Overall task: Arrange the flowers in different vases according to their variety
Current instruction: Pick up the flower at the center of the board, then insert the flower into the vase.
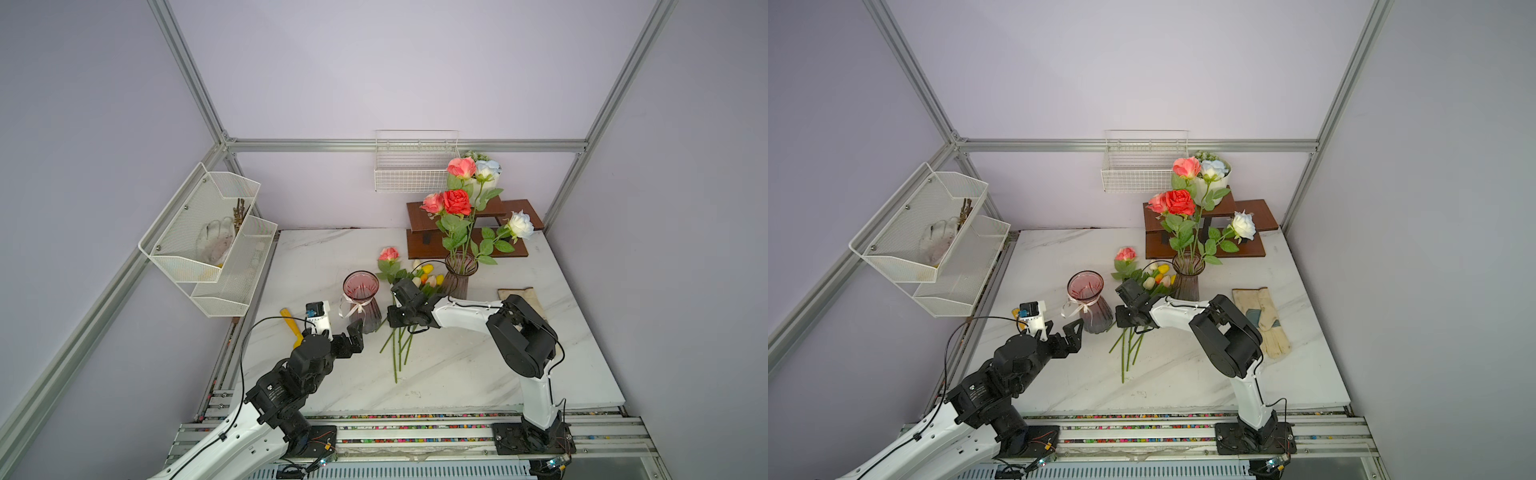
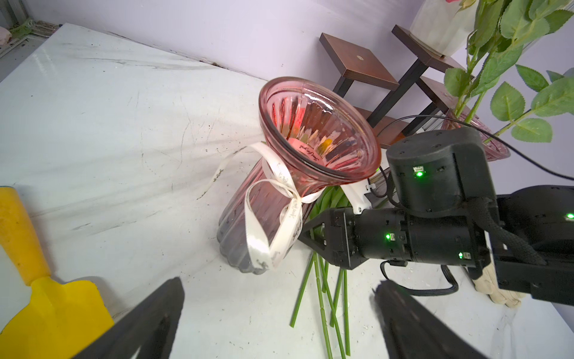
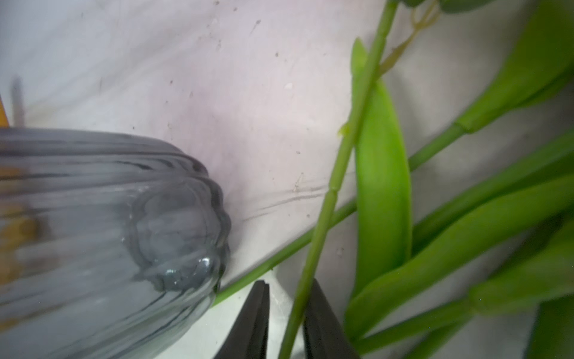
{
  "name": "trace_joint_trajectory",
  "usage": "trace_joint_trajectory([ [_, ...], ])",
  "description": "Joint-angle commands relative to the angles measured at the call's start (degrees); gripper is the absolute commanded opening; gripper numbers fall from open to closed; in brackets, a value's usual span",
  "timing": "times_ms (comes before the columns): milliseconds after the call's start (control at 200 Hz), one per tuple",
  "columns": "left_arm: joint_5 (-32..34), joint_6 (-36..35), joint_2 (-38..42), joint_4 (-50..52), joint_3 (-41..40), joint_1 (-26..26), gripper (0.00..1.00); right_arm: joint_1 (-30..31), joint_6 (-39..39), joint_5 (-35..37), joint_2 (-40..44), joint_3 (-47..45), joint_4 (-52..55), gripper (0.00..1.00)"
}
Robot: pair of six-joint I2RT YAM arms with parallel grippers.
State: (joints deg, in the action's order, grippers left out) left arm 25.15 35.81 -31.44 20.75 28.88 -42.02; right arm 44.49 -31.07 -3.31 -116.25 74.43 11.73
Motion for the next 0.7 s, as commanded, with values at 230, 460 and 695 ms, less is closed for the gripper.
trace_joint_trajectory([
  [230, -0.6, 1.1, 1.8, -1.2, 1.1, 0.2, 1.0, 0.3, 2.0, 3.8, 18.8, -8.6, -4.8, 0.0],
  [460, -0.9, 1.3, 1.8, -1.8, 1.3, 0.2, 1.0, 0.3, 6.4, 6.7, 39.3, -17.0, -13.0, 0.0],
  [695, -4.0, 0.3, 0.6, -3.3, 1.3, 0.2, 1.0, -1.5, 16.7, 16.0, 55.5, -20.7, -19.0, 0.0],
])
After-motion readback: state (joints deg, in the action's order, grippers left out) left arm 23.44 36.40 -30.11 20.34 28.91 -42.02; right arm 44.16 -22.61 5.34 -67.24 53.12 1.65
